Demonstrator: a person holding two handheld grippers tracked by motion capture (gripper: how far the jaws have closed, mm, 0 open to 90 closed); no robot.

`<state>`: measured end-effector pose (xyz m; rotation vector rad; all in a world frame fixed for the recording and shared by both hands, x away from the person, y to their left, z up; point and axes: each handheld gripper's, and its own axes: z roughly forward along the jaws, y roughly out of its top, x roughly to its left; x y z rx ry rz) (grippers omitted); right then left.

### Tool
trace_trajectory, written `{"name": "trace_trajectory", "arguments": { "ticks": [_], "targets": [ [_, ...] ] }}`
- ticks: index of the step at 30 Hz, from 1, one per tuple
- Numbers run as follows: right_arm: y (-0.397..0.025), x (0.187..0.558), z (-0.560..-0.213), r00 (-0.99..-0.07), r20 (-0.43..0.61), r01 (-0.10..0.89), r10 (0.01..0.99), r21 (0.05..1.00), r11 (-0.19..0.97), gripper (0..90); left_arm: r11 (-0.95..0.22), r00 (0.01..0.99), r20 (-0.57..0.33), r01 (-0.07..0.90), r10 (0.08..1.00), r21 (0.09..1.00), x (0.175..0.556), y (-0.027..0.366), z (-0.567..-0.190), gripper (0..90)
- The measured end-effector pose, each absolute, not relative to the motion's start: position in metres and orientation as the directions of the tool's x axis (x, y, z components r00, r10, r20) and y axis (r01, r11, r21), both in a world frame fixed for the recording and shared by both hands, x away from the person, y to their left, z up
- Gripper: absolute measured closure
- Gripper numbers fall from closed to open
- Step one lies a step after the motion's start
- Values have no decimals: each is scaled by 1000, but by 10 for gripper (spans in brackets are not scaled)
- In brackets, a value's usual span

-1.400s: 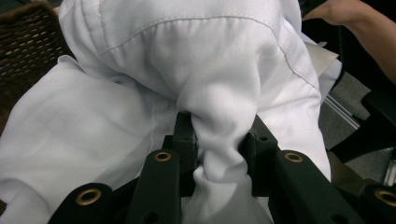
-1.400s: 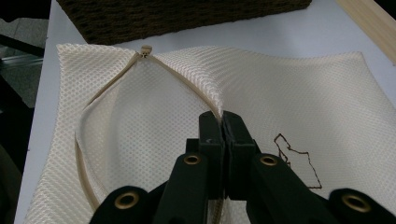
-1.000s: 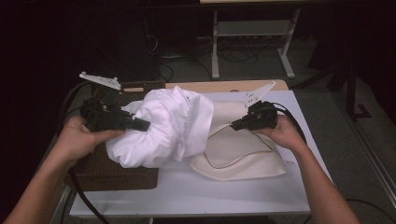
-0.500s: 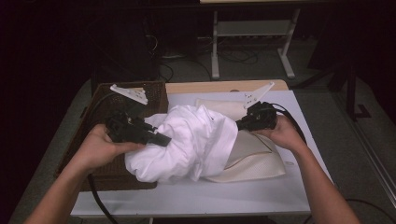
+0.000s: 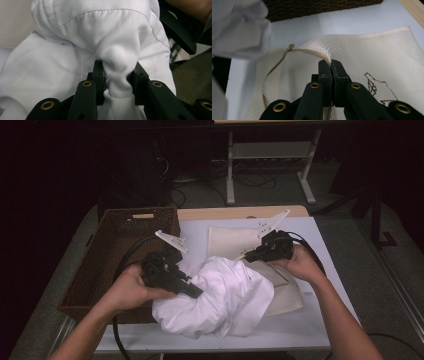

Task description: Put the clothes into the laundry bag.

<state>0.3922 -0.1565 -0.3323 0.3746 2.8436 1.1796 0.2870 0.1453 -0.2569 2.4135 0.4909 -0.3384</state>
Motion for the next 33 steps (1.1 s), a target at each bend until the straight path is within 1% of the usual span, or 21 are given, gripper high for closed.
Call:
{"name": "trace_trajectory", "arguments": {
  "ticks": [6,8,11,14,16,22,24,26,33],
  "targets": [
    [-153,391,-333,-972,56,202,230,703,682,870,-762,903,-393,378,176,526,281,115,-265,709],
    [-151,390,-333,-972,57,200,227,706,679,869,-771,898,-406,378,170,512,283,103,-272,708],
    [-149,388,-333,-974,57,194,218,709,679,869,-767,878,-424,427,223,480,291,90,-287,705],
    [-148,386,-333,-976,56,188,211,709,680,869,-732,829,-471,518,302,442,303,85,-308,703],
    [-147,385,-333,-975,59,192,213,705,683,869,-720,803,-493,556,336,415,310,84,-322,701],
    [-146,382,-334,-977,59,187,205,697,692,868,-598,662,-614,719,431,355,330,91,-351,683],
    [-145,381,-336,-978,55,180,199,697,694,868,-584,644,-620,736,448,342,332,93,-357,678],
    [-144,380,-338,-978,61,184,198,692,698,868,-576,638,-605,746,476,335,333,94,-361,668],
    [-140,378,-342,-979,75,187,187,689,700,868,-538,623,-589,770,515,343,335,95,-367,691]
  ]
}}
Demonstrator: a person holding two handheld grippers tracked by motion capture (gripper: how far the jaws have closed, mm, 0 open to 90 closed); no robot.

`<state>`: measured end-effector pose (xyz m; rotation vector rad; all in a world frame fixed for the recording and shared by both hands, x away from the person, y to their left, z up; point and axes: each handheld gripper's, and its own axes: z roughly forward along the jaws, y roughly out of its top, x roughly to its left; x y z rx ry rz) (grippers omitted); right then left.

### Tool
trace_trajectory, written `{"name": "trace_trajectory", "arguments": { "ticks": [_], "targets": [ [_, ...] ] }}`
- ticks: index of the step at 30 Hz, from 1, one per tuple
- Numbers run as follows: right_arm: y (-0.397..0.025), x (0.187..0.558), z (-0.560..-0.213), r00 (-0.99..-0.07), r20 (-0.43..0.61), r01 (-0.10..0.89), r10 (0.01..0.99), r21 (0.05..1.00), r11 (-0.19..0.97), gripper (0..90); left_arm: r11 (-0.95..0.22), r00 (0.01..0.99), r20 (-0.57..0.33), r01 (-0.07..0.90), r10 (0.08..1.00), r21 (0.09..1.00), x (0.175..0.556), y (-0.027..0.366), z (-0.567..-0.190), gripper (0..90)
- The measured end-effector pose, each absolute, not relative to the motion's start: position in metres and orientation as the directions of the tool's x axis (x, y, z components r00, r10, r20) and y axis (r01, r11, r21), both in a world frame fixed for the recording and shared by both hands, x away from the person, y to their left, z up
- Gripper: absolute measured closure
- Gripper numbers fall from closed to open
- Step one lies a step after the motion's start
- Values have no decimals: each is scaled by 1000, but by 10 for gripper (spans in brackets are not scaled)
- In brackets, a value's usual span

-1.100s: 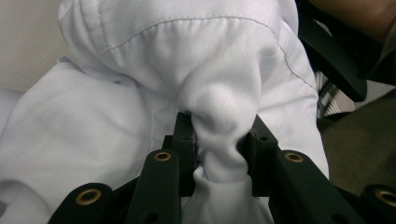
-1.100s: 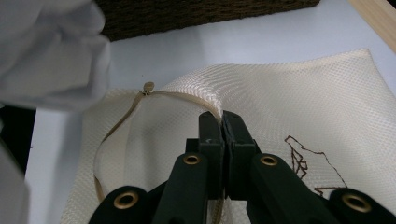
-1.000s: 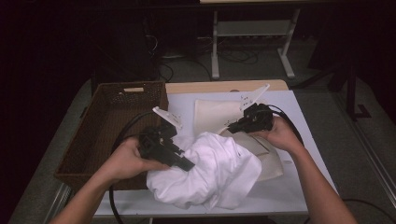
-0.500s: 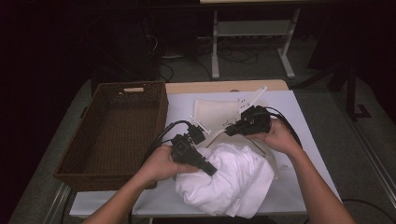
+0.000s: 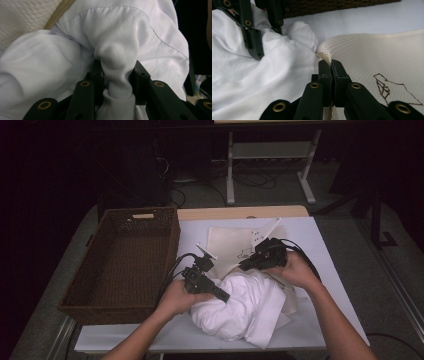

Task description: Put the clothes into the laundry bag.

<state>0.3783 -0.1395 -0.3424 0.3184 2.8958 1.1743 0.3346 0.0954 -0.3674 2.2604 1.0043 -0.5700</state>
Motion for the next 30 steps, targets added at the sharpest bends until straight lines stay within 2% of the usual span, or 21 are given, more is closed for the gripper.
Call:
{"name": "trace_trajectory", "arguments": {
  "ticks": [5,12,20,30],
  "targets": [
    [-137,379,-343,-981,82,183,177,695,696,870,-535,618,-598,773,511,341,336,90,-369,686],
    [-135,379,-343,-982,91,182,167,704,686,870,-533,577,-620,797,531,285,339,82,-364,685],
    [-134,373,-342,-985,86,167,151,695,700,872,-407,481,-695,867,534,288,348,98,-379,709],
    [-134,365,-339,-988,106,152,109,708,690,877,-288,422,-727,906,542,311,354,114,-392,724]
  ]
}}
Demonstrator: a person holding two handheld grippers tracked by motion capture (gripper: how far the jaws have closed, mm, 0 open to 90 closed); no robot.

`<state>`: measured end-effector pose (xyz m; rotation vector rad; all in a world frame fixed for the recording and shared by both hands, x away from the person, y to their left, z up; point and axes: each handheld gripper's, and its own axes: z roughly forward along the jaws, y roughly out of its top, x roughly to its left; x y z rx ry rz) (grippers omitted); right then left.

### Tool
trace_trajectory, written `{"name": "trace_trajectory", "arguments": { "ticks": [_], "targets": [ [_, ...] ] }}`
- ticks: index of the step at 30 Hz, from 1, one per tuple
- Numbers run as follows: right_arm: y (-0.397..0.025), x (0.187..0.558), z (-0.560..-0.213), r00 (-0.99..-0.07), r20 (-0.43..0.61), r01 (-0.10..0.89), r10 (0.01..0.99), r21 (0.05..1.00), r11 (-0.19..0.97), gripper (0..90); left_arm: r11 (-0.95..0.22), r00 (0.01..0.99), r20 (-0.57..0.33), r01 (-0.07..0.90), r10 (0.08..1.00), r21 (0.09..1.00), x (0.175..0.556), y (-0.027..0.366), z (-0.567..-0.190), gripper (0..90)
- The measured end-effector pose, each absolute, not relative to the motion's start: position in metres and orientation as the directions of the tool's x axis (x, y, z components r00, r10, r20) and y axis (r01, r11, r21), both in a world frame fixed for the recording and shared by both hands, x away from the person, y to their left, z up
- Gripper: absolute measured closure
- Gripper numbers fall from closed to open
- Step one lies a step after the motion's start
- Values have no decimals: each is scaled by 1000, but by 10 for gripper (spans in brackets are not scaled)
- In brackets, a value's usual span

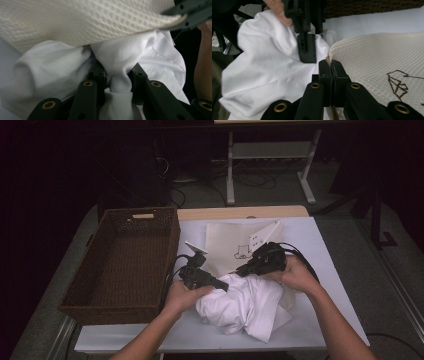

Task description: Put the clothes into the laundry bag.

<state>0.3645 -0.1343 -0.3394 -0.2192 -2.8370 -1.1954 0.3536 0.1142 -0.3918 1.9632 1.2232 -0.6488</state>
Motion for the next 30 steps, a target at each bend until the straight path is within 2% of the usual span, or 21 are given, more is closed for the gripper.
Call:
{"name": "trace_trajectory", "arguments": {
  "ticks": [3,9,16,20,24,27,30],
  "targets": [
    [-136,364,-340,-988,106,155,113,714,683,876,-243,408,-731,913,547,327,353,113,-394,724],
    [-131,369,-349,-982,131,187,134,706,683,875,-238,458,-648,884,608,401,343,97,-385,672],
    [-140,371,-350,-979,130,204,159,703,681,873,-275,502,-617,860,606,430,334,110,-367,447],
    [-141,372,-351,-977,133,213,169,701,681,872,-296,538,-576,835,616,464,327,116,-349,381],
    [-140,374,-351,-978,126,207,168,706,677,872,-362,577,-513,809,636,463,322,117,-343,359],
    [-140,374,-351,-977,126,210,171,705,678,872,-409,582,-503,811,639,419,322,113,-352,348],
    [-141,374,-351,-976,128,215,177,706,675,872,-448,581,-530,814,618,370,323,106,-366,423]
  ]
}}
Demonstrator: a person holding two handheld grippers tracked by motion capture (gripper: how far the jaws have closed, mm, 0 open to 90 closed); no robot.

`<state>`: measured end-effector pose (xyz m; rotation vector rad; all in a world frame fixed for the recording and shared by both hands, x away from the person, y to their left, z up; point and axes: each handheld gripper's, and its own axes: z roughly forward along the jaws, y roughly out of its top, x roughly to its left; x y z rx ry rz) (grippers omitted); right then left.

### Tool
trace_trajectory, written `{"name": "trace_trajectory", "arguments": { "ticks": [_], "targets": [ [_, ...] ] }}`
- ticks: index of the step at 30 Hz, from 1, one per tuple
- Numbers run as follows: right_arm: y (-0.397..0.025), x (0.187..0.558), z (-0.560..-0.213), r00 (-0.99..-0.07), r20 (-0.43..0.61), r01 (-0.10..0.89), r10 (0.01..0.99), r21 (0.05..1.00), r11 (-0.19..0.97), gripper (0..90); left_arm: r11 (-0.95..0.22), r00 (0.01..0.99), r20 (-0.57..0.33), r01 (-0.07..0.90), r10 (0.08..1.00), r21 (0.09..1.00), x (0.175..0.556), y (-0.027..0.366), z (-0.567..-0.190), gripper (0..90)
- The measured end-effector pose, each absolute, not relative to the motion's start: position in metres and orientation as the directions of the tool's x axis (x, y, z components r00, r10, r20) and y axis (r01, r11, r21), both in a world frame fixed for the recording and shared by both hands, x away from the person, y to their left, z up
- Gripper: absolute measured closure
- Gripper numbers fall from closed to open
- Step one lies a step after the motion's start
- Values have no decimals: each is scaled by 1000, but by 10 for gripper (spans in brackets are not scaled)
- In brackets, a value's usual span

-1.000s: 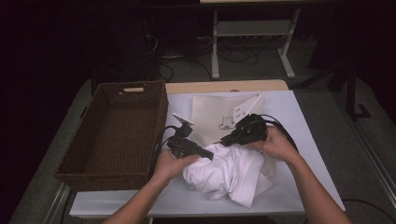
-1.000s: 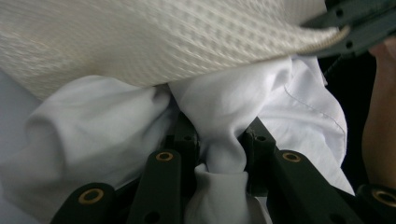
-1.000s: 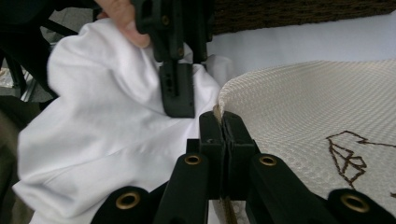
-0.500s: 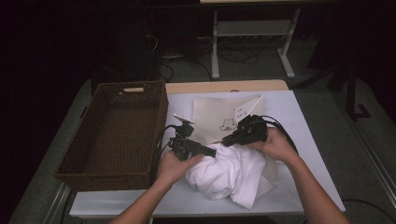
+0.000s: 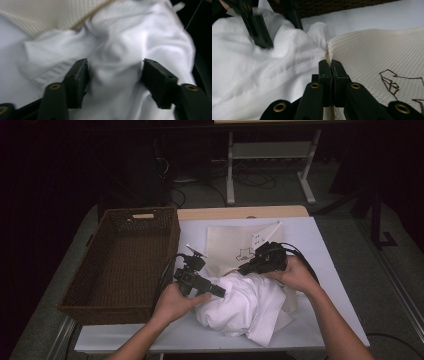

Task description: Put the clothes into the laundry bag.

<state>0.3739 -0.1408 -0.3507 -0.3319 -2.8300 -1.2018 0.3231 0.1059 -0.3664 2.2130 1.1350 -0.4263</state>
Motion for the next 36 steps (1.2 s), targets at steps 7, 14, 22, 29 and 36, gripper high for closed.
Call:
{"name": "trace_trajectory", "arguments": {
  "ticks": [7,14,22,29,36],
  "targets": [
    [-136,371,-352,-980,121,197,158,704,683,872,-466,629,-538,777,561,422,326,81,-378,799],
    [-137,369,-352,-980,129,197,150,709,677,873,-410,618,-588,786,521,462,328,70,-374,820],
    [-144,356,-340,-983,118,181,138,714,676,876,-212,490,-689,866,534,452,345,88,-392,827],
    [-146,360,-353,-977,128,213,172,676,706,873,-255,532,-619,838,578,482,334,97,-376,547],
    [-147,363,-353,-974,128,222,184,681,698,872,-314,556,-552,822,622,475,320,116,-351,357]
  ]
}}
